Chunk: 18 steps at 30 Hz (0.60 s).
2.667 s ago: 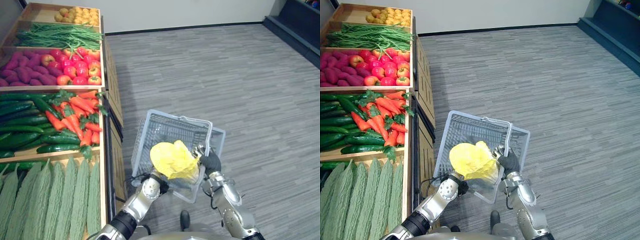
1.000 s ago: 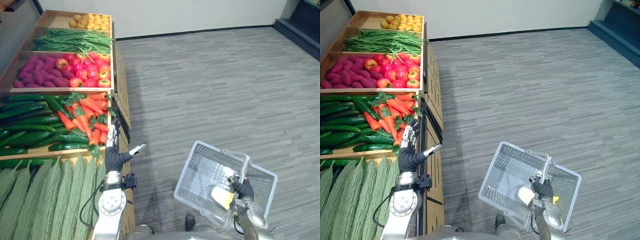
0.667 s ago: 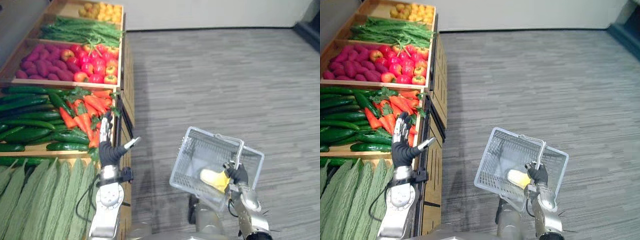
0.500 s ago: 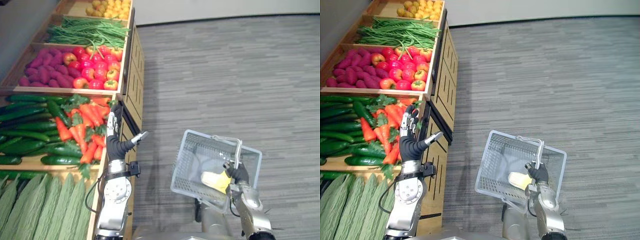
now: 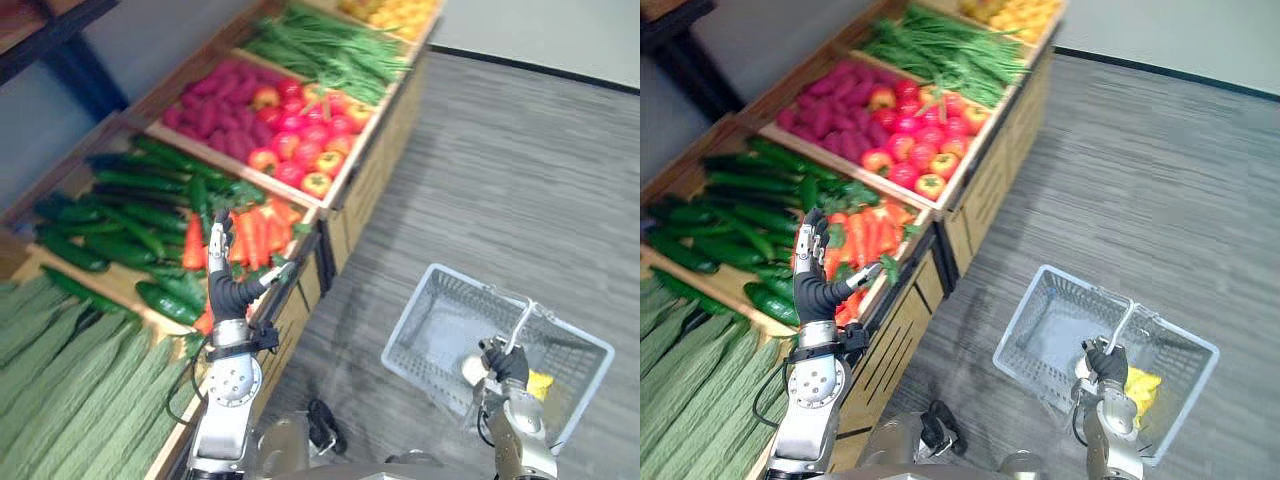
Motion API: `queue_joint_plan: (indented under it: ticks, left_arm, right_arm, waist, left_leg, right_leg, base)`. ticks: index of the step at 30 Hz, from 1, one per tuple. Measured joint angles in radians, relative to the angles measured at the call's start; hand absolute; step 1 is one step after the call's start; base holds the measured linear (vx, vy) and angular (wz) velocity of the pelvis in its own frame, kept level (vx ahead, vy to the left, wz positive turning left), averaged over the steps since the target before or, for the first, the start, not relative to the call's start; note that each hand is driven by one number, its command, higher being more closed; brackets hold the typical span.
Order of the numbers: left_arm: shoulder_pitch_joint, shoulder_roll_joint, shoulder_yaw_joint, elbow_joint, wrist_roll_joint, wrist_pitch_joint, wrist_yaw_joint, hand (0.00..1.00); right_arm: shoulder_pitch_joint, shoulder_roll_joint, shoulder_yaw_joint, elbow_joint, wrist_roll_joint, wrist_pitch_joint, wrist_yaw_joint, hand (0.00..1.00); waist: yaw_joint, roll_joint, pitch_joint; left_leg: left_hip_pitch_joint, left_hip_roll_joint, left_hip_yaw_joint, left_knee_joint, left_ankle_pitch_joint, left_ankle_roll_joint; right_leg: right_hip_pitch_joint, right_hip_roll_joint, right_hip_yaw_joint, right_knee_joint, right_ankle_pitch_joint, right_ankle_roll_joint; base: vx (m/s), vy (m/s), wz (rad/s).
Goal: Pick vegetable in the basket
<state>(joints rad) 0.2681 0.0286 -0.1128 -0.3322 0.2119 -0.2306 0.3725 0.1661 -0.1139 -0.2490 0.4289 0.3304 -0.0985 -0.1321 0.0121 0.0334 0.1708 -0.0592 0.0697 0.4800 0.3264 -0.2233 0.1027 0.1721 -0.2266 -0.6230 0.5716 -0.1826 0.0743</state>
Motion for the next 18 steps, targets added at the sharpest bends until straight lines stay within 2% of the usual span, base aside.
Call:
queue_joint_plan:
  ticks: [1,2,3,4,5,6,7,8,9,10,11,12,14,15,16,18]
  left_arm:
    - [0.003,0.004,0.001,-0.009,0.000,0.001,0.000,0.00]
    - [0.003,0.007,-0.003,-0.010,0.000,0.001,0.000,0.00]
    - [-0.001,0.007,0.000,-0.010,0.000,0.003,0.000,0.00]
    - [-0.004,0.006,-0.002,-0.010,0.000,0.005,0.000,0.00]
    - [-0.006,0.004,-0.005,-0.009,0.001,0.006,0.001,0.00]
    - [-0.012,0.002,-0.009,-0.005,0.003,0.007,0.000,0.00]
    - [-0.022,0.005,-0.015,0.016,0.006,0.002,0.002,0.00]
    - [-0.030,0.008,-0.016,0.030,0.008,0.001,0.002,0.00]
    - [-0.045,0.036,-0.032,0.047,0.015,0.001,0.008,0.00]
    - [-0.054,0.029,-0.041,0.077,0.021,0.002,0.008,0.00]
    - [-0.041,0.009,-0.056,0.081,0.025,0.012,0.003,0.00]
    - [-0.039,-0.001,-0.065,0.077,0.026,0.010,0.002,0.00]
    - [-0.048,-0.035,-0.083,0.076,0.026,0.007,-0.001,0.00]
    - [-0.051,-0.038,-0.083,0.076,0.025,0.007,-0.001,0.00]
    - [-0.052,-0.039,-0.083,0.076,0.025,0.007,-0.001,0.00]
    - [-0.054,-0.033,-0.081,0.076,0.023,0.007,-0.001,0.00]
  right_arm:
    - [0.000,0.002,0.000,0.000,0.000,0.001,0.001,1.00]
    - [0.000,0.003,0.000,0.001,0.000,0.001,0.003,1.00]
    - [-0.006,0.005,0.001,0.001,0.000,0.001,0.007,1.00]
    - [-0.005,0.006,0.001,0.001,0.000,0.001,0.007,1.00]
    - [-0.004,0.006,0.000,0.001,0.000,0.001,0.007,1.00]
    - [0.002,0.007,-0.003,0.001,0.000,-0.001,0.007,1.00]
    - [0.013,0.008,-0.007,0.000,0.001,-0.006,0.007,1.00]
    - [0.021,0.008,-0.007,0.000,0.001,-0.008,0.007,1.00]
    - [0.045,0.021,-0.013,0.006,0.004,-0.010,-0.004,1.00]
    - [0.051,0.006,-0.019,0.029,0.006,-0.010,-0.002,1.00]
    - [0.058,-0.003,-0.029,0.038,0.018,-0.002,-0.004,1.00]
    - [0.063,-0.003,-0.029,0.034,0.023,-0.003,-0.004,1.00]
    - [0.091,-0.005,-0.044,0.037,0.023,-0.005,-0.003,1.00]
    - [0.100,-0.005,-0.049,0.037,0.024,-0.010,-0.003,1.00]
    - [0.109,-0.005,-0.058,0.037,0.025,-0.019,-0.003,1.00]
    - [0.136,-0.006,-0.077,0.049,0.034,-0.030,-0.001,1.00]
  waist:
    - [-0.012,-0.013,-0.005]
    - [-0.029,-0.016,-0.009]
    - [-0.048,-0.018,-0.010]
    - [-0.054,-0.020,-0.009]
    - [-0.055,-0.021,-0.008]
    - [-0.061,-0.020,-0.007]
    - [-0.072,-0.019,-0.012]
    - [-0.080,-0.024,-0.015]
    - [-0.088,-0.077,-0.013]
    - [-0.088,-0.053,-0.001]
    - [-0.064,-0.022,-0.023]
    - [-0.050,-0.017,-0.025]
    - [-0.052,-0.003,-0.031]
    - [-0.053,-0.006,-0.029]
    - [-0.053,-0.004,-0.031]
    - [-0.053,-0.019,-0.030]
  left_leg:
    - [0.018,-0.031,-0.062,-0.018,-0.009,-0.001]
    - [0.027,-0.036,-0.082,-0.026,-0.009,-0.002]
    - [0.036,-0.039,-0.134,-0.031,-0.021,0.009]
    - [0.047,-0.033,-0.179,-0.036,-0.023,0.002]
    - [0.054,-0.030,-0.205,-0.039,-0.022,-0.009]
    - [0.071,-0.017,-0.247,-0.043,-0.024,-0.032]
    - [0.074,-0.007,-0.302,-0.036,-0.031,-0.054]
    - [0.071,-0.008,-0.331,-0.027,-0.036,-0.068]
    - [0.068,-0.038,-0.404,0.023,-0.069,-0.121]
    - [0.061,-0.018,-0.442,0.047,-0.090,-0.138]
    - [0.048,0.030,-0.453,0.056,-0.081,-0.154]
    - [0.048,0.042,-0.453,0.050,-0.076,-0.161]
    - [0.039,0.086,-0.446,-0.007,-0.046,-0.188]
    - [0.040,0.092,-0.442,-0.015,-0.040,-0.191]
    - [0.039,0.098,-0.423,-0.016,-0.031,-0.181]
    - [0.034,0.105,-0.347,-0.017,-0.015,-0.161]
  right_leg:
    - [-0.083,-0.053,0.068,0.212,0.082,-0.109]
    - [-0.127,-0.061,0.122,0.293,0.093,-0.118]
    - [-0.210,-0.029,0.243,0.351,0.002,-0.100]
    - [-0.283,0.019,0.332,0.318,-0.071,-0.093]
    - [-0.314,0.047,0.379,0.281,-0.093,-0.094]
    - [-0.363,0.107,0.493,0.172,-0.109,-0.082]
    - [-0.398,0.166,0.629,0.031,-0.103,-0.043]
    - [-0.398,0.179,0.687,-0.047,-0.081,-0.010]
    - [-0.394,0.153,0.747,-0.248,0.136,0.036]
    - [-0.374,0.163,0.714,-0.229,0.115,0.021]
    - [-0.360,0.186,0.672,-0.256,0.121,0.007]
    - [-0.354,0.193,0.659,-0.267,0.121,0.002]
    - [-0.317,0.210,0.582,-0.316,0.126,-0.006]
    - [-0.303,0.210,0.566,-0.329,0.128,-0.010]
    - [-0.282,0.208,0.544,-0.350,0.134,-0.019]
    - [-0.247,0.194,0.509,-0.389,0.137,-0.024]
  base:
    - [0.25,-0.057,1.01]
    - [0.31,-0.118,1.37]
    - [0.30,-0.153,1.30]
    - [0.30,-0.164,1.20]
    - [0.30,-0.181,1.09]
    - [0.37,-0.254,1.17]
    - [0.37,-0.269,1.33]
    - [0.39,-0.292,1.72]
    - [0.28,-0.242,1.48]
    - [0.38,-0.336,1.35]
    - [0.30,-0.279,0.58]
    - [0.29,-0.278,0.59]
    - [0.15,-0.179,0.79]
    - [0.08,-0.120,0.76]
    - [0.04,-0.080,0.59]
    - [0.00,-0.031,0.61]
